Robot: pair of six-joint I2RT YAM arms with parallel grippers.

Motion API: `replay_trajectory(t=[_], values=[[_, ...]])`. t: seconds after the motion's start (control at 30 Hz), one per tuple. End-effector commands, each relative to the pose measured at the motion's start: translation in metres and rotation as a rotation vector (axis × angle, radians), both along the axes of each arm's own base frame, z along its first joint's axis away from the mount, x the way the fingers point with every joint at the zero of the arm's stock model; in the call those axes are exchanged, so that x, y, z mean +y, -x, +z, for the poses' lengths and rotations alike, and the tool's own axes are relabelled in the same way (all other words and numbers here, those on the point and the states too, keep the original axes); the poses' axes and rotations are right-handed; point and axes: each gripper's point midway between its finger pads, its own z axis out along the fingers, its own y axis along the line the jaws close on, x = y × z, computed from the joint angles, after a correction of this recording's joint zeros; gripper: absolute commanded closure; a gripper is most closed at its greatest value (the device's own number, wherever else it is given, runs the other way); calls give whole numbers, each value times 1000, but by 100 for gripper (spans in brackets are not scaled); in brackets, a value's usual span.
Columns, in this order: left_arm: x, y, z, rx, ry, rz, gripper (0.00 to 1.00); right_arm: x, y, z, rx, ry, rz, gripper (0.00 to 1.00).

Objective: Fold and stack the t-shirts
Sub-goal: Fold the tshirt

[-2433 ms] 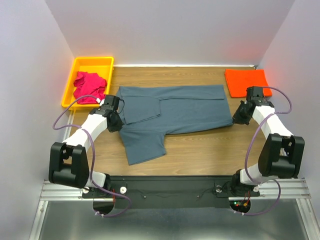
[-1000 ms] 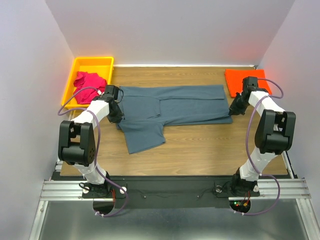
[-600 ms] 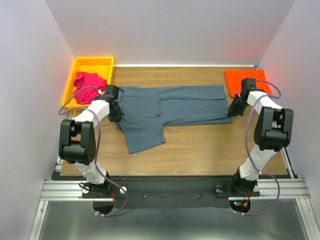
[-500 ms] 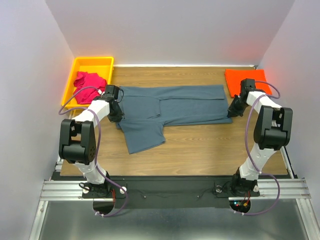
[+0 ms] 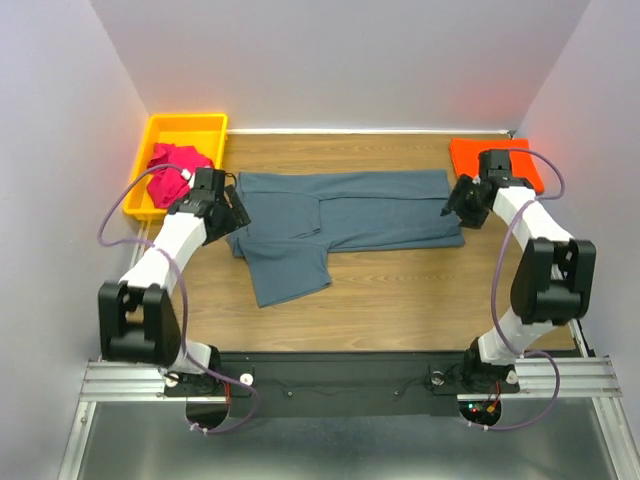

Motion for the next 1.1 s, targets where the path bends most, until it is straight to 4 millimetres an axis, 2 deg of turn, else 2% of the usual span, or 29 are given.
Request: replay_trajectory(t=[0.0, 0.03, 0.07, 0.1, 0.13, 0.23, 0.27, 0.33, 0.43, 0.47, 0.57, 0.8, 0.83, 1.07], values=[[1, 43, 14, 0, -8, -18, 14, 59, 11, 45, -132, -57, 108, 38], [-4, 58, 3, 31, 3, -24, 14, 71, 16, 49, -140, -73, 127, 38], [-8, 67, 0, 41, 16, -31, 16, 94, 23, 51, -145, -91, 177, 38], [-14, 78, 2, 39, 45, -48, 17, 109, 32, 52, -147, -116, 191, 38], [-22, 93, -10, 74, 65, -64, 18, 135, 40, 54, -155, -136, 250, 40], [-36, 118, -19, 98, 101, -89, 20, 173, 59, 51, -151, -187, 297, 43], [-43, 129, -26, 115, 113, -98, 21, 197, 66, 51, -163, -205, 347, 46], [-49, 141, -37, 145, 117, -111, 22, 229, 82, 44, -140, -225, 406, 49], [-57, 152, -49, 186, 108, -138, 24, 257, 89, 37, -138, -216, 447, 49], [-58, 154, -52, 196, 103, -145, 26, 272, 96, 36, -137, -214, 482, 49], [-61, 155, -59, 215, 80, -152, 28, 293, 103, 13, -96, -194, 509, 49], [-68, 150, -69, 228, 38, -175, 36, 327, 114, -11, -51, -180, 573, 49], [-69, 150, -71, 229, 36, -179, 37, 329, 115, -19, -35, -171, 577, 49], [-73, 155, -87, 284, -9, -204, 43, 338, 116, -33, -15, -150, 580, 50]])
